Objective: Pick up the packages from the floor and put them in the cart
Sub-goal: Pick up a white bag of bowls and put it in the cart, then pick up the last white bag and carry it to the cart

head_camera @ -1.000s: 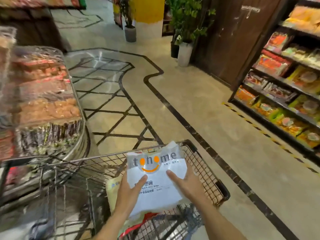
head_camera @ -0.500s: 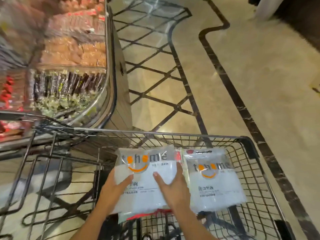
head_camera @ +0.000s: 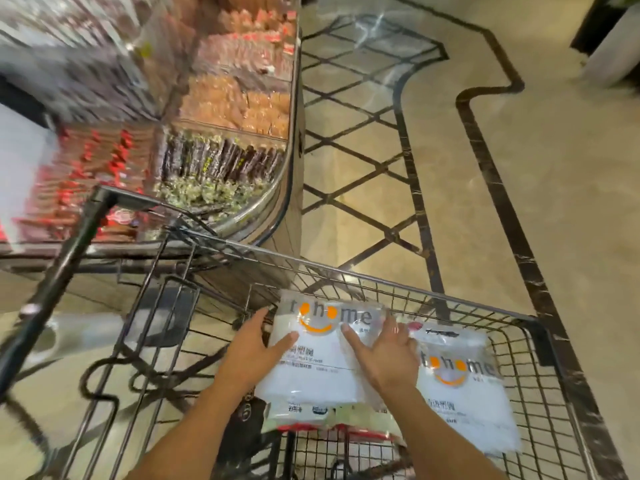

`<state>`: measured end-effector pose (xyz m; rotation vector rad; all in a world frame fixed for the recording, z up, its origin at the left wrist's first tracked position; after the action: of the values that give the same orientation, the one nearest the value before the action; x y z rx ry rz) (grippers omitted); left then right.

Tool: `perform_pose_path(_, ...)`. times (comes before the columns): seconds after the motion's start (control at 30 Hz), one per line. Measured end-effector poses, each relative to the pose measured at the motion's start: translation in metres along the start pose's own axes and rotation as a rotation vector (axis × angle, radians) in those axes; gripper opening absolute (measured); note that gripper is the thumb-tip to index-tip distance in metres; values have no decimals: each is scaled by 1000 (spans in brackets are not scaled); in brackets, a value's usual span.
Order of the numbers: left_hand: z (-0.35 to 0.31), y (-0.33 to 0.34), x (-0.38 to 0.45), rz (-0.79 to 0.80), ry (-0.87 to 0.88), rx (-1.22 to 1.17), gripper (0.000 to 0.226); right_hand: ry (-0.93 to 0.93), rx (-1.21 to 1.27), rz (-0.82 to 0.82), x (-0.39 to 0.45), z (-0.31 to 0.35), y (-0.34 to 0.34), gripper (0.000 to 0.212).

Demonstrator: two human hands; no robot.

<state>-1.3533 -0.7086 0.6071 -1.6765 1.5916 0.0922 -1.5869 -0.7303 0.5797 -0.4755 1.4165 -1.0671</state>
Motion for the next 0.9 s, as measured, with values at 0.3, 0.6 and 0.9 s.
perform_pose_path(0.3,-41,-206,-152,-392,382,613,86,-612,-363,-412,-92,164,-112,123)
perform_pose_path(0.6,109,-439,-375,-881,113,612,78,-1145,-527,-582,-345,405,-99,107)
perform_pose_path(0.9,320,-576,-580,-1139,-305,444,74,-1505,-565,-603,-593,585,20,118)
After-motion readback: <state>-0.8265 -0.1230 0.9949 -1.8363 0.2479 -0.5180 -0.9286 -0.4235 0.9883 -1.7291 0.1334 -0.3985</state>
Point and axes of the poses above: each hand's wrist, its own x-axis towards the middle knuckle, its own y-axis out of the palm, z = x × y, the point moved 2 cm from there along x, towards the middle knuckle, and after that the axes turned 12 degrees about -x, right-handed, at the moved point
